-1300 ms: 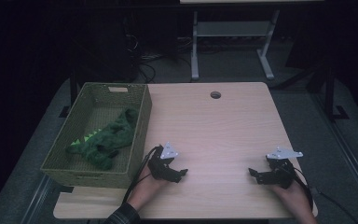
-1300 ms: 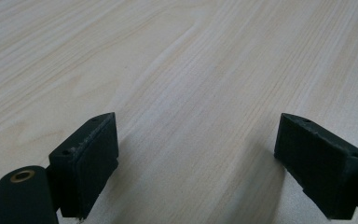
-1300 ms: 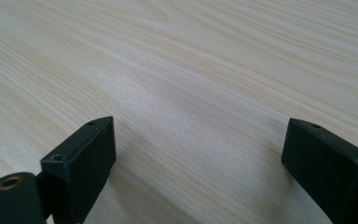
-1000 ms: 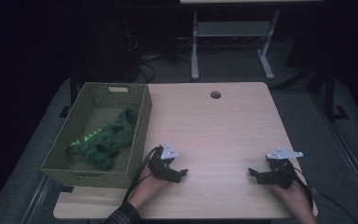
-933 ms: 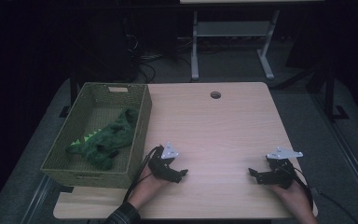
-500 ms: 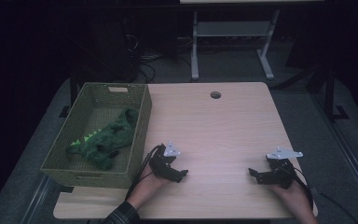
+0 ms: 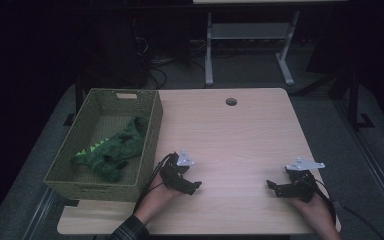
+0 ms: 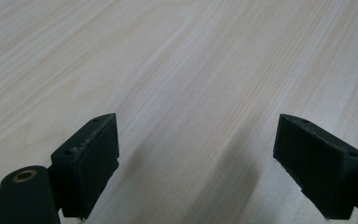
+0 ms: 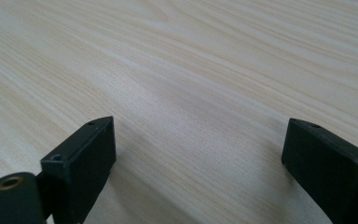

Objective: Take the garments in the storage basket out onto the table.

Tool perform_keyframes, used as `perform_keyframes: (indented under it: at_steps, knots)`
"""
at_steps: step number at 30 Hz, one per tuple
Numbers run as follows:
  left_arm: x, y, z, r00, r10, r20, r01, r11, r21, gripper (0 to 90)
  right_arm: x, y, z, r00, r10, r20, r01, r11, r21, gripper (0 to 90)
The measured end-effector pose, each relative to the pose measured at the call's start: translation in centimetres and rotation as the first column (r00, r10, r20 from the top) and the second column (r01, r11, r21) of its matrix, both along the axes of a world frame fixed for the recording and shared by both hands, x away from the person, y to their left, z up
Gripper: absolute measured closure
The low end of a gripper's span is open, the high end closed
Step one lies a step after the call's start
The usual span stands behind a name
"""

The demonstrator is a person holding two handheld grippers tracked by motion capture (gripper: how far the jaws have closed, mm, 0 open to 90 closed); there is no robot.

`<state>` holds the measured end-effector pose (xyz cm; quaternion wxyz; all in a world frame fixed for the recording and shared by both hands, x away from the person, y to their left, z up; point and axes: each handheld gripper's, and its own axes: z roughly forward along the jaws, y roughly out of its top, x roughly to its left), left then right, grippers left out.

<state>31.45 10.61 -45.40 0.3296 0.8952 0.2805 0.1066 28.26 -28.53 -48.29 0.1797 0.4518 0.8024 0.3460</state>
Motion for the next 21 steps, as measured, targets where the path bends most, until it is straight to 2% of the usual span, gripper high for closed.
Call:
perform_keyframes:
  at_steps: [8, 9, 12, 18, 21]
  knots:
    - [0.2, 0.4, 0.8, 1.0, -0.001, 0.009, 0.001, 1.0, 0.003, 13.8, 0.0, 0.0, 0.0, 1.0, -0.002, -0.004, 0.002, 1.0, 0.002, 9.5]
    - [0.3, 0.4, 1.0, 0.9999, 0.004, 0.013, -0.004, 0.9999, -0.011, 13.8, 0.0, 0.0, 0.0, 1.0, -0.003, -0.004, 0.003, 1.0, 0.002, 9.5]
    - [0.3, 0.5, 1.2, 0.9999, 0.003, 0.012, -0.002, 0.9999, -0.01, 13.8, 0.0, 0.0, 0.0, 1.0, -0.002, -0.004, 0.002, 1.0, 0.002, 9.5]
    - [0.2, 0.2, 1.6, 0.9996, -0.014, 0.023, 0.014, 0.9999, -0.004, 13.8, 0.0, 0.0, 0.0, 1.0, -0.002, -0.004, 0.002, 1.0, 0.002, 9.5]
    - [0.3, 0.3, 1.8, 0.9999, -0.01, 0.014, 0.01, 0.9999, 0.0, 13.8, 0.0, 0.0, 0.0, 1.0, -0.002, -0.005, 0.002, 1.0, 0.001, 9.5]
